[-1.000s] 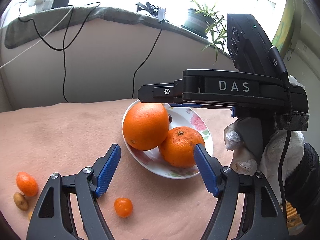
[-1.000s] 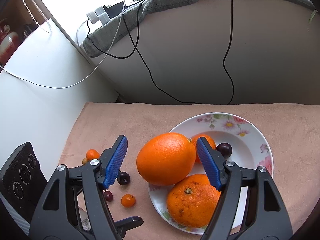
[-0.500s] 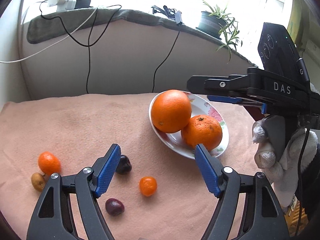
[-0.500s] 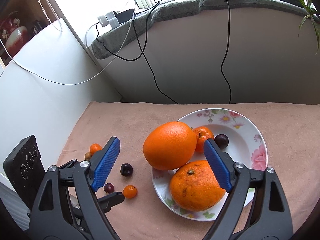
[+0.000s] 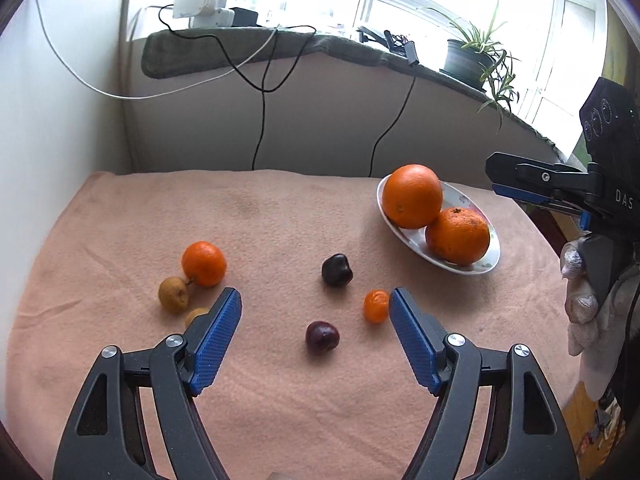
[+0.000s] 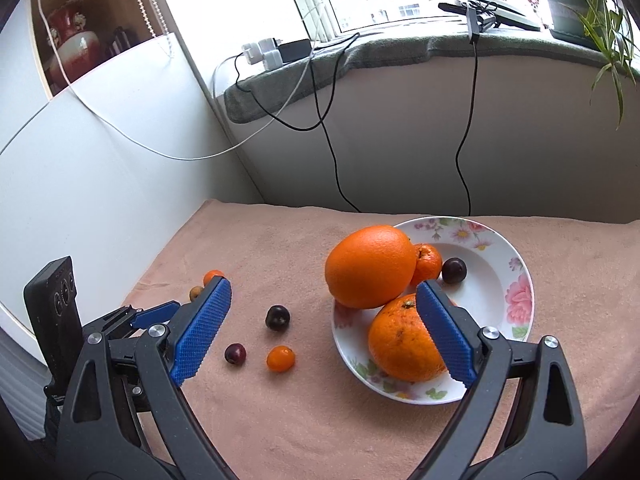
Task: Organize fruits
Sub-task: 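Withdraw the right gripper and move the left gripper toward the dark plum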
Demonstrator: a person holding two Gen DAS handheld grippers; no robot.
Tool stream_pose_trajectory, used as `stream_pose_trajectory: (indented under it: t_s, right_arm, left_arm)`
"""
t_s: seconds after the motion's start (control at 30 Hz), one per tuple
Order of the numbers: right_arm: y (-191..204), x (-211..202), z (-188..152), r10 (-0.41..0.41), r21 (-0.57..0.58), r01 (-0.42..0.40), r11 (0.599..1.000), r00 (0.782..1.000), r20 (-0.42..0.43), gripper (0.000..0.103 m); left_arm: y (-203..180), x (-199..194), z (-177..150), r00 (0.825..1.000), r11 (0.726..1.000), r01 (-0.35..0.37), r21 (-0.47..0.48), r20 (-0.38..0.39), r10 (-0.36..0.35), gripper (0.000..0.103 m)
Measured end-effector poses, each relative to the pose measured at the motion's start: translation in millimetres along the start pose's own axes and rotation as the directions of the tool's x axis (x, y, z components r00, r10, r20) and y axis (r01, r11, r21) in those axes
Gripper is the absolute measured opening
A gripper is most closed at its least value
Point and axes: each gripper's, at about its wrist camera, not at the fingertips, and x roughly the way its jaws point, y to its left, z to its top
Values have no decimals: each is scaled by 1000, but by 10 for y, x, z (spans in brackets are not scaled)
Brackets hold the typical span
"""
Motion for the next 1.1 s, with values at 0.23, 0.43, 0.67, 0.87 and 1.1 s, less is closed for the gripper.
stream_pose_trajectory:
  t_s: [0.23,0.43,0.67,0.87,1.1]
  right_arm:
    - [317,-111,-267,7,-86,-5,996,999,31,95]
    - [483,-133,-482,-14,-138,15,990,1000,9,95]
    - [516,14,-663,1,-149,-8,989,999,-51,86]
    - [511,261,-730,-6,-170,-17,985,991,-134,59]
    - [413,544,-707,-29,-148,3,989,984,-178,50]
  left_arm:
    - [92,-89,-247,1000,999,-25,-44,-6,25,76]
    - [90,-93,-357,999,998,-37,-44,-4,37,76]
    - [17,-3,-391,999,1000,2,-27,-33,-3,57]
    - [-27,77,-359,998,999,29,-25,-51,-30,44]
    - [-38,207,-306,997,999,30,-17,-72,-31,37]
